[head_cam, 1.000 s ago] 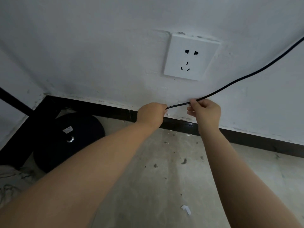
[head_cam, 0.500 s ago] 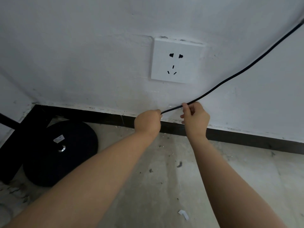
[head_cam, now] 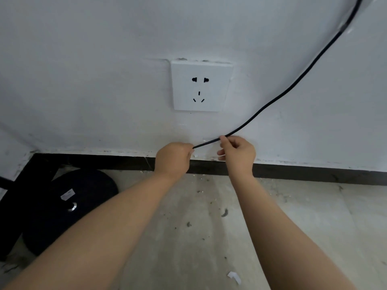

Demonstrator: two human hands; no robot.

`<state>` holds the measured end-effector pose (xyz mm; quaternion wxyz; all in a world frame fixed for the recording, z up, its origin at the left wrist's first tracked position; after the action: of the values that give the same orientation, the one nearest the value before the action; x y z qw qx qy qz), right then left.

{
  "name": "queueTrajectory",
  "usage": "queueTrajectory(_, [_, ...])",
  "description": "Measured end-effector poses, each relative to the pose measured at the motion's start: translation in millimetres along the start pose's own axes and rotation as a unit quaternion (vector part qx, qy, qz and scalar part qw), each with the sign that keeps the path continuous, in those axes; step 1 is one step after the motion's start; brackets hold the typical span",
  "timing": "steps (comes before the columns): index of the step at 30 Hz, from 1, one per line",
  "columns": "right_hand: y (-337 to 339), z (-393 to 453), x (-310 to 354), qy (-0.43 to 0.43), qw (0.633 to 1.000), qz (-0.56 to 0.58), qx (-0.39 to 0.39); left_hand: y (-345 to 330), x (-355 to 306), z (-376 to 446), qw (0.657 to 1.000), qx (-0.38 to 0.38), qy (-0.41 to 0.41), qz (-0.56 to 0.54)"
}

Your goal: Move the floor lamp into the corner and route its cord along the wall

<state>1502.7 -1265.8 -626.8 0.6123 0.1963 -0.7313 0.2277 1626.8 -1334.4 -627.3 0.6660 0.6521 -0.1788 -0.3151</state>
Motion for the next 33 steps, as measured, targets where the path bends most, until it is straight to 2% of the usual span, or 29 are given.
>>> queueTrajectory(3, [2.6,4.1,2.2,-0.009,1.000,-0.005,0.005,3.4,-9.4,-2.9,0.991,0.030,-0.044,0.121])
queueTrajectory(6, [4.9,7.2,2.9,-0.009,0.999,-0.028,0.028,2.7,-8.9,-0.7,0.985,-0.067,-0.067,0.143])
queueTrajectory(8, [4.9,6.6,2.1,0.024,0.997,-0.061,0.028,-0.9,-9.5,0.4,0.984,-0.084,-0.057,0.146])
queueTrajectory(11, [4.4,3.5,-0.5,0.093,0.987,-0.130,0.030,-6.0,-13.4,1.7,0.985,0.026,-0.033,0.165])
queueTrajectory(14, [6.5,3.3,-3.7,0.090,0.989,-0.117,0.033,-17.6,-13.1,3.6,0.987,0.057,-0.004,0.152])
queueTrajectory(18, [6.6,4.6,-5.9,0.078,0.991,-0.102,0.021,-9.3,-6.0,5.7,0.991,-0.002,0.011,0.131])
queueTrajectory(20, [4.9,3.3,-5.3,0.058,0.995,-0.083,0.012,1.8,-2.5,6.7,0.991,-0.059,-0.008,0.122])
queueTrajectory(22, [4.6,2.5,-5.0,0.044,0.996,-0.074,-0.001,11.2,-2.1,5.6,0.981,-0.123,-0.038,0.148])
queueTrajectory(25, [7.7,1.5,-5.2,0.037,0.997,-0.070,-0.024,21.6,-6.8,3.4,0.963,-0.172,-0.051,0.201])
queueTrajectory(29, [18.4,2.0,-6.7,0.012,0.997,-0.045,-0.064,24.4,-16.3,7.0,0.959,-0.182,-0.077,0.202])
queueTrajectory(33, [26.2,2.2,-6.4,-0.012,0.999,-0.026,-0.044,26.2,-17.0,3.1,0.971,-0.152,-0.080,0.168])
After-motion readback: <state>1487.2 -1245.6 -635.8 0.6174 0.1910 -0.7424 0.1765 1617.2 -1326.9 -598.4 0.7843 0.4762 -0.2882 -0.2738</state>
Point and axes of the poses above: each hand's wrist, its own z-axis towards the middle knuckle, its own y-axis out of the back of the hand, x = y × z, the point moved 1 cm from there along z, towards the middle knuckle, and after that the axes turned 15 degrees about z, right-handed, at the moved point
